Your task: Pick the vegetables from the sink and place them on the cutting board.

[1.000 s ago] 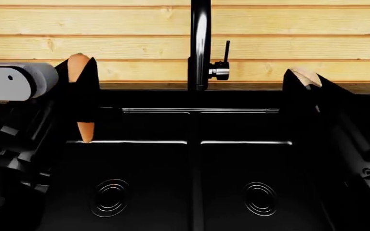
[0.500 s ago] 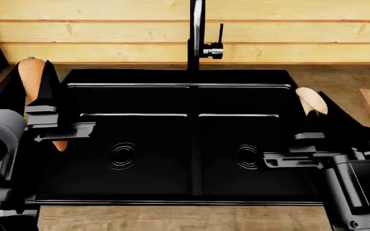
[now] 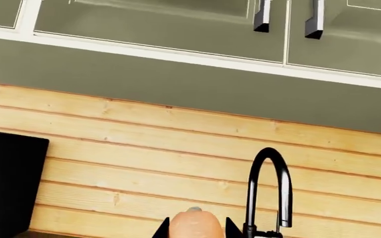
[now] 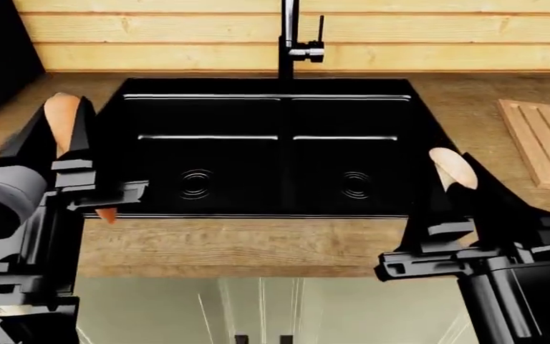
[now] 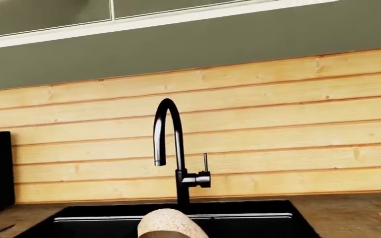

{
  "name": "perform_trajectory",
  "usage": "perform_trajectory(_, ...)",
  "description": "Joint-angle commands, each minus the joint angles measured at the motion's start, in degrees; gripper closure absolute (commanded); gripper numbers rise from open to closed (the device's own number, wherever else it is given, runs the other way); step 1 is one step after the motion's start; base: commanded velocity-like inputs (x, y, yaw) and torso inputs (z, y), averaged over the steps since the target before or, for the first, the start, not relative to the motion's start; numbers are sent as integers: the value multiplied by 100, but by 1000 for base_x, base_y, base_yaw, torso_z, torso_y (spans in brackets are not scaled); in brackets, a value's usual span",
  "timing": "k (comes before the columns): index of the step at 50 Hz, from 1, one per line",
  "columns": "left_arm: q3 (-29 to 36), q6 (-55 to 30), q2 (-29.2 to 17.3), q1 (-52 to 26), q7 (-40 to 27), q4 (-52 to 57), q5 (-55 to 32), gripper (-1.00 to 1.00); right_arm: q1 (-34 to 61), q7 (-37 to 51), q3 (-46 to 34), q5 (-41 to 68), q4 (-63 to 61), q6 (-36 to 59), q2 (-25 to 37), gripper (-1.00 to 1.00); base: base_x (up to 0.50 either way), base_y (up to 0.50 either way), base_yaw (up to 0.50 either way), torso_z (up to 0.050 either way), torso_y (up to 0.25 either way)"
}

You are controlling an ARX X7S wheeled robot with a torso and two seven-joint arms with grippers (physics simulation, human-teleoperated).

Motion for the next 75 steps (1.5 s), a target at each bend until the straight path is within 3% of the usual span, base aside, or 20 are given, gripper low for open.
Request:
perform_trajectory(1, 217, 100, 3, 60, 141, -10, 172, 100, 40, 126, -304, -343, -45, -122, 164, 100, 0, 0, 0, 0, 0)
perform_trajectory(75, 460, 65, -16, 19, 74, -72, 115, 100, 346, 260, -1053, -459, 154, -629, 459, 100, 146, -500, 0, 0, 0)
